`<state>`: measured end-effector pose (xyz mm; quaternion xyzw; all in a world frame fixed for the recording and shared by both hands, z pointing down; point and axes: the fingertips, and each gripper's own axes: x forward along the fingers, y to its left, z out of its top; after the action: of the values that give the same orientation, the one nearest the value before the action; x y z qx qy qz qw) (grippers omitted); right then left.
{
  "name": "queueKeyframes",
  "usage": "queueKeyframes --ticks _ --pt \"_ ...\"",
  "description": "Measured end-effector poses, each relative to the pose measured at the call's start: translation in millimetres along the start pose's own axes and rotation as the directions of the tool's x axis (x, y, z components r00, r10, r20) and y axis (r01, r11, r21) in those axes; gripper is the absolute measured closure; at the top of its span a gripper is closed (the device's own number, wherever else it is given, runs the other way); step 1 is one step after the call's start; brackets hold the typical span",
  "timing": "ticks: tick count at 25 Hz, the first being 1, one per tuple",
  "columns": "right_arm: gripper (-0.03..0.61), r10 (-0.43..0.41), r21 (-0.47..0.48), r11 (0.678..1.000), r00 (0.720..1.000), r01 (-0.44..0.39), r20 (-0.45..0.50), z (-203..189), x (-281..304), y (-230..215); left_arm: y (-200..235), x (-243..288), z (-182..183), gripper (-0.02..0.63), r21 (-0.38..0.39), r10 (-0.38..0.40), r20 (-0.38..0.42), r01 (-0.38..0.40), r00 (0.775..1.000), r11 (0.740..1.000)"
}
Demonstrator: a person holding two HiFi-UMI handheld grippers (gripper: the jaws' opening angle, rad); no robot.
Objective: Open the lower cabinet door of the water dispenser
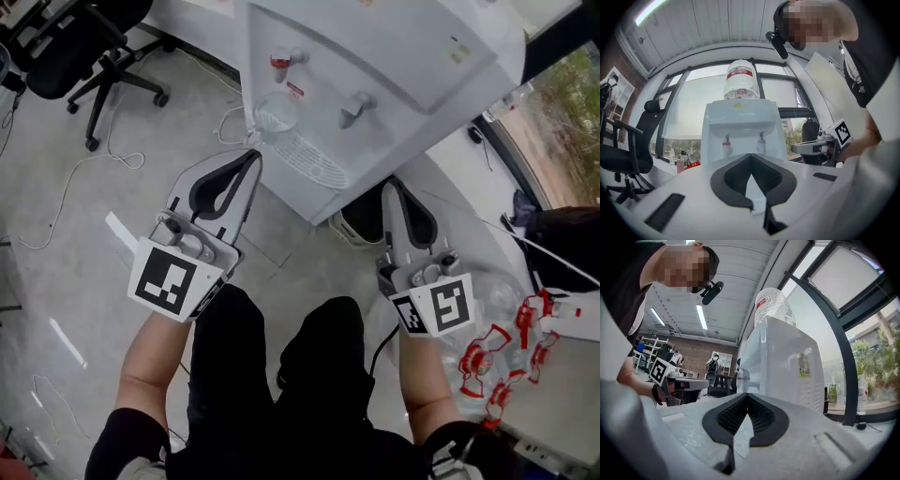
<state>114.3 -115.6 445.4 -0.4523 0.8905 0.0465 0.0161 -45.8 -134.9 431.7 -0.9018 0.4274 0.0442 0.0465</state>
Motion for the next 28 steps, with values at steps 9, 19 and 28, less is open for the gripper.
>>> queueKeyframes --ticks 9,19,28 --pt "0.574 -0.003 -0.035 0.999 1.0 0.004 0.017 -86 -10 1 -6 -10 -85 0.606 0.029 -0.011 -0.025 0.012 1.0 1.0" --pt "0.574 -0.039 0.009 0.999 0.996 0.04 -0.074 -138 -23 6 3 -28 -107 0.606 0.011 0.029 -0.04 -0.028 0.999 1.0" --pt "0.568 -0.051 0.029 0.998 0.984 0.057 -0.171 -173 -26 3 9 -33 -129 0.606 -0.002 0.05 -0.051 -0.05 0.997 0.999"
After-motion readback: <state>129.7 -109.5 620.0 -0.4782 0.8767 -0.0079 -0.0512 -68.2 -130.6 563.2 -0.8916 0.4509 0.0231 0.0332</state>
